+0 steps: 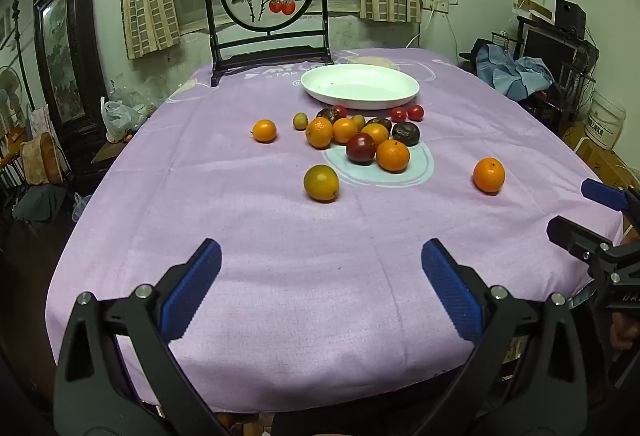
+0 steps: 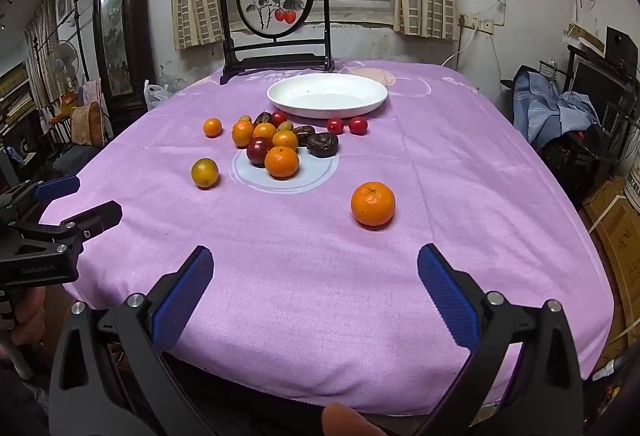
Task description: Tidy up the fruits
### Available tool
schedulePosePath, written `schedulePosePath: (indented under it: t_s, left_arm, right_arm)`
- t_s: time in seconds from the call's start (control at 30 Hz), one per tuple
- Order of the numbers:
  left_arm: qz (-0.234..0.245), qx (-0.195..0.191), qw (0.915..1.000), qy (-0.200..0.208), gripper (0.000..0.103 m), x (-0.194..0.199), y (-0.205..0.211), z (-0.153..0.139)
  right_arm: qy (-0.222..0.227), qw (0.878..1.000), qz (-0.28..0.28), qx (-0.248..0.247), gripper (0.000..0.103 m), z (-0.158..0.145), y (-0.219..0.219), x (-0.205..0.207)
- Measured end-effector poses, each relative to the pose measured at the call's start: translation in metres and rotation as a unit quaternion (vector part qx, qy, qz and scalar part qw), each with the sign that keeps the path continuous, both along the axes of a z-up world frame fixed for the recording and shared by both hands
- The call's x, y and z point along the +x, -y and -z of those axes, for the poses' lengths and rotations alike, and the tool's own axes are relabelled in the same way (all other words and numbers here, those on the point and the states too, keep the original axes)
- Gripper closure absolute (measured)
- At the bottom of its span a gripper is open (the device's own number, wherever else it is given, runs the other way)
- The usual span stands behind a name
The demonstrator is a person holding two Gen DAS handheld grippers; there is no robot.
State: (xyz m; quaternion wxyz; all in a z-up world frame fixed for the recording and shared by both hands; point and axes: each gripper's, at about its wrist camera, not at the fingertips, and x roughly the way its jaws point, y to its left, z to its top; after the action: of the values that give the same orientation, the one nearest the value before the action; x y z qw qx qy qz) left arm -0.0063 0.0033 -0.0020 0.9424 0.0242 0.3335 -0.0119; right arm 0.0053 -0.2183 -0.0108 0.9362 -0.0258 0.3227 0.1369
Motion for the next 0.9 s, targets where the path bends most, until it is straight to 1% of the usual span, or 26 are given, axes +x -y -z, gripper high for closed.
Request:
schedulePosePath:
  t_s: [0.07,0.9]
  left_arm:
    - [0.001,0.005,1.0,0.001,0.002,0.005,0.003,-0.0017]
    - [-0.001,0.005,1.0,-0.002,0.002,0.0027,0.0006,0.0059]
  right_arm:
    - [0.0,1.0,0.0,0.0,0.001,0.0013,0.0005,-0.0004]
    - [-0.003,1.0,0.001,0.0,0.001,0.0031,-0.0011,0.0011]
